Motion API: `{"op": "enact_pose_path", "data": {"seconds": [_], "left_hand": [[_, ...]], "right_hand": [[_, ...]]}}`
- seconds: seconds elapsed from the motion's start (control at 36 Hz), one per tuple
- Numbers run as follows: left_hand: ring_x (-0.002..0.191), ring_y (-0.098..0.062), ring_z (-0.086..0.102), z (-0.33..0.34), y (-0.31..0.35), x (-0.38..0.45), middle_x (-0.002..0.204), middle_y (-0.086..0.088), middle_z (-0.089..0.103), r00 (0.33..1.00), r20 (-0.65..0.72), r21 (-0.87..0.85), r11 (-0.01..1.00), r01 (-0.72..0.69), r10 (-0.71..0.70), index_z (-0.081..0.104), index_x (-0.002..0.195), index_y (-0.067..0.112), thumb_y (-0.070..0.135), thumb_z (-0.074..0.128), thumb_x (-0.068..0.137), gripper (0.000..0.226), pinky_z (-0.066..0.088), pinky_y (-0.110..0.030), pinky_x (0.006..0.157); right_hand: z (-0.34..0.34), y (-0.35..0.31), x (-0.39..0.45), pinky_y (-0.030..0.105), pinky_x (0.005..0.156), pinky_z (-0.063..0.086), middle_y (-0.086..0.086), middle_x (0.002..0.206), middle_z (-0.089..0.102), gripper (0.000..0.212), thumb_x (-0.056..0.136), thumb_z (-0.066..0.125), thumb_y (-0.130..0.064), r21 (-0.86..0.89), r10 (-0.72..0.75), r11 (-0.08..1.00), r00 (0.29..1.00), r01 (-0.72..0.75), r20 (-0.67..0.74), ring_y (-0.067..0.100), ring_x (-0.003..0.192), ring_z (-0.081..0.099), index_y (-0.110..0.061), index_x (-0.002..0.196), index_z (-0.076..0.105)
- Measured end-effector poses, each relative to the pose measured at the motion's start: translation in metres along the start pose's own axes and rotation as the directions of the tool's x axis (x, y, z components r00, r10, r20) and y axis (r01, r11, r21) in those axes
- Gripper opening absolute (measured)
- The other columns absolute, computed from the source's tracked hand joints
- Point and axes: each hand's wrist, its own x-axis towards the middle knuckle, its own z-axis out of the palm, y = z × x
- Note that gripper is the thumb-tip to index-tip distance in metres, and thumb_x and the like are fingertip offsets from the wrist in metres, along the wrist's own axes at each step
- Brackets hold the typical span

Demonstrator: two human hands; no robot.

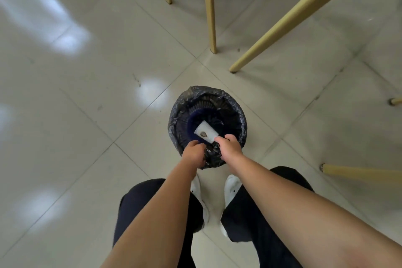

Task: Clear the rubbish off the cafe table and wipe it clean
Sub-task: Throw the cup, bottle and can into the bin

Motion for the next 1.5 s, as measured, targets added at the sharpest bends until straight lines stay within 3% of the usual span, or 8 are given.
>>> {"op": "enact_pose_path", "data": {"seconds": [0.22,0.31,0.44,0.61,0.81,1.03,1.31,1.5], "left_hand": [[0.086,-0.026,0.050,-0.022,0.026,-0.178,0.103,-0.012,0.052,0.999,-0.039,0.077,0.997,0.011,-0.008,0.060,0.109,0.014,0.009,0.053,0.098,0.014,0.044,-0.038,0.077],[0.093,-0.027,0.058,-0.017,0.044,-0.253,0.110,-0.012,0.059,1.000,-0.006,0.117,0.993,-0.017,0.018,0.061,0.124,0.012,0.013,0.055,0.099,0.026,0.052,-0.040,0.082],[0.080,-0.021,0.059,0.002,0.080,-0.348,0.104,-0.010,0.061,0.987,0.119,0.225,0.966,-0.130,0.105,0.060,0.117,0.014,0.014,0.051,0.102,0.018,0.052,-0.035,0.074],[0.076,-0.025,0.042,0.022,0.121,-0.409,0.079,-0.011,0.049,0.956,0.153,0.401,0.868,-0.293,0.251,0.046,0.069,0.023,0.013,0.047,0.095,0.028,0.037,-0.038,0.066],[0.074,-0.023,0.058,0.052,0.148,-0.428,0.086,-0.007,0.064,0.885,0.274,0.489,0.738,-0.465,0.376,0.065,0.110,0.009,0.016,0.050,0.099,0.020,0.046,-0.030,0.061],[0.074,-0.025,0.061,0.098,0.156,-0.443,0.088,-0.012,0.069,0.850,0.355,0.603,0.600,-0.526,0.390,0.064,0.098,0.011,0.012,0.047,0.099,0.017,0.049,-0.035,0.065],[0.097,-0.029,0.068,0.204,0.191,-0.467,0.106,-0.009,0.071,0.730,0.475,0.677,0.326,-0.660,0.492,0.068,0.108,0.017,0.018,0.054,0.094,0.020,0.056,-0.039,0.085],[0.100,-0.026,0.063,0.284,0.227,-0.469,0.119,-0.007,0.067,0.684,0.495,0.722,0.185,-0.667,0.536,0.064,0.124,0.014,0.022,0.058,0.096,0.030,0.051,-0.032,0.084]], "right_hand": [[-0.062,-0.046,-0.167,0.033,0.078,0.041,0.004,0.107,0.057,0.035,0.094,0.055,-0.033,-0.080,-0.048,0.996,0.999,0.047,-0.008,0.022,0.090,0.053,-0.013,0.123,0.052],[-0.092,-0.064,-0.233,0.031,0.070,0.039,0.005,0.107,0.058,0.030,0.092,0.053,-0.034,-0.151,-0.101,0.984,0.995,0.097,-0.014,0.023,0.090,0.053,-0.015,0.114,0.054],[-0.139,-0.083,-0.318,0.031,0.068,0.045,0.002,0.104,0.058,0.032,0.095,0.055,-0.033,-0.294,-0.197,0.939,0.980,0.178,-0.035,0.017,0.084,0.058,-0.015,0.121,0.054],[-0.190,-0.087,-0.381,0.031,0.073,0.044,0.006,0.129,0.051,0.050,0.092,0.051,-0.034,-0.320,-0.238,0.926,0.968,0.202,-0.077,0.028,0.103,0.061,-0.015,0.138,0.045],[-0.244,-0.082,-0.421,0.027,0.062,0.042,0.007,0.125,0.055,0.041,0.094,0.048,-0.031,-0.222,-0.271,0.951,0.924,0.215,-0.269,0.025,0.101,0.061,-0.016,0.132,0.050],[-0.307,-0.072,-0.447,0.034,0.065,0.041,0.010,0.097,0.062,0.016,0.093,0.049,-0.018,-0.071,-0.234,0.970,0.814,0.233,-0.531,0.021,0.080,0.053,-0.005,0.096,0.058],[-0.445,-0.071,-0.440,0.033,0.060,0.036,0.013,0.094,0.064,0.022,0.094,0.049,-0.016,0.030,-0.131,0.976,0.697,0.214,-0.705,0.018,0.066,0.048,0.000,0.104,0.060],[-0.527,-0.100,-0.392,0.032,0.068,0.040,0.007,0.099,0.061,0.020,0.091,0.053,-0.020,0.044,-0.143,0.969,0.696,0.243,-0.704,0.027,0.088,0.059,-0.005,0.102,0.059]]}}
